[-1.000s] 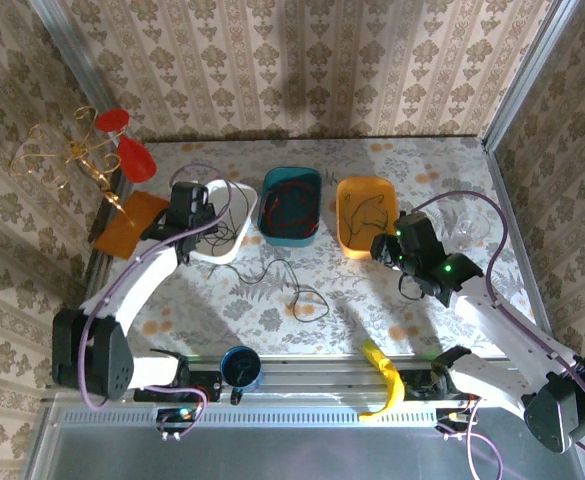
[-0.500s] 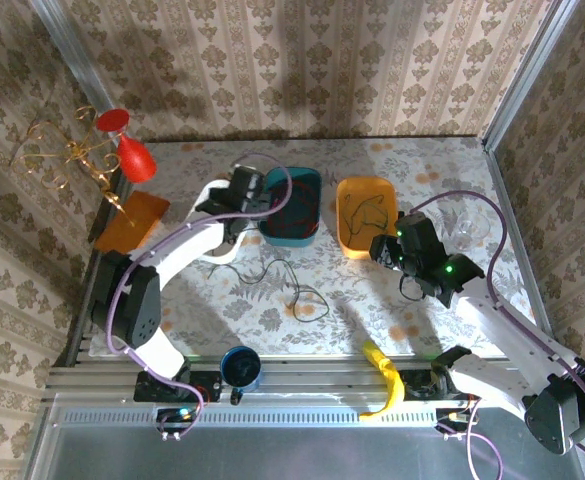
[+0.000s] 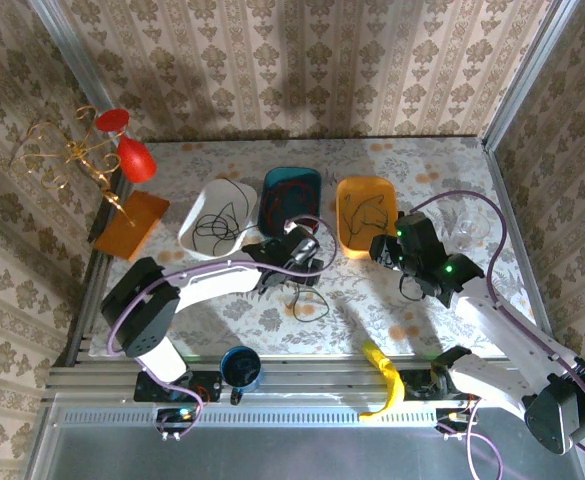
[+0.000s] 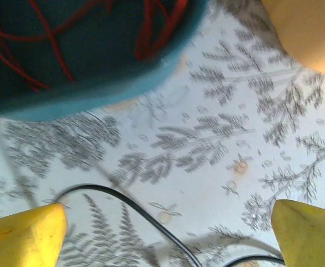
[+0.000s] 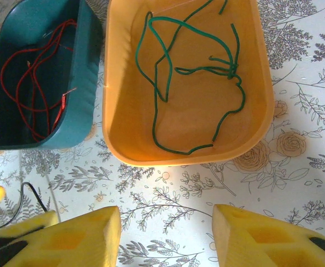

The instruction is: Untangle the cables

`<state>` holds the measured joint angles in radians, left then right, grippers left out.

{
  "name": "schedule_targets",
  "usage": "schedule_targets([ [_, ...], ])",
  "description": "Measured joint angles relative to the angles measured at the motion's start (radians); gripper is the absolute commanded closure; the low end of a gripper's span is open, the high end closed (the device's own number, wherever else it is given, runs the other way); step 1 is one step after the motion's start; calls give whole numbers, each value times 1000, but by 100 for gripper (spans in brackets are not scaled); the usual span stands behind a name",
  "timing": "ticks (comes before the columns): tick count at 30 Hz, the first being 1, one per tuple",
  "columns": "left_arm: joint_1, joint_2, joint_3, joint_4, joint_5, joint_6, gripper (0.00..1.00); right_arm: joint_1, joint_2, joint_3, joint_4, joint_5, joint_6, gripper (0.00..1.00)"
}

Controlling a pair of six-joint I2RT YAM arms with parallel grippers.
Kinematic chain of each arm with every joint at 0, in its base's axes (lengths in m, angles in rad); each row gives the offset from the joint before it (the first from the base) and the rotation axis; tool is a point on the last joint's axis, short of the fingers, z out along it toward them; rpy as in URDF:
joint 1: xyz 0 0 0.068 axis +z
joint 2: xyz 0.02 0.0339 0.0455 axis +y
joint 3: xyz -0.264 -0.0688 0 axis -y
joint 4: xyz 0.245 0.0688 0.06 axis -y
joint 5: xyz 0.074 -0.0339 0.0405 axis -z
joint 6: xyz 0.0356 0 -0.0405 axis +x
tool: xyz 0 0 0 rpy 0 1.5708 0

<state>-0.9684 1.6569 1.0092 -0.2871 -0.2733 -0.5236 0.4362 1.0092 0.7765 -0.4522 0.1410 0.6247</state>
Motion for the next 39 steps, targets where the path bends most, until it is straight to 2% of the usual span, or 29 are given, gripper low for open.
schedule_targets([
  [4,-8,43,0,-14,8,-61,11,0,0,0,0,0,0,51],
  [14,5,117,16,-18,1,-121,34,0,-8,0,0,1,0,51],
  [19,8,166,45,-9,3,-129,89,0,-8,0,-1,2,-5,51],
  [20,7,166,47,-3,5,-127,97,0,-8,0,-1,2,-6,51],
  [21,7,166,48,3,5,-129,100,0,-8,0,-1,4,-8,51],
  [26,2,159,50,-6,-12,-108,100,0,-11,0,-5,7,-13,51],
  [29,-15,106,56,-59,-41,-87,100,0,-11,0,-10,13,-12,51],
  [35,-39,-119,130,-195,-88,-46,100,0,-11,0,-11,19,-12,51],
  [39,-8,-272,172,-266,-118,-26,100,0,-9,0,-10,19,-11,51],
])
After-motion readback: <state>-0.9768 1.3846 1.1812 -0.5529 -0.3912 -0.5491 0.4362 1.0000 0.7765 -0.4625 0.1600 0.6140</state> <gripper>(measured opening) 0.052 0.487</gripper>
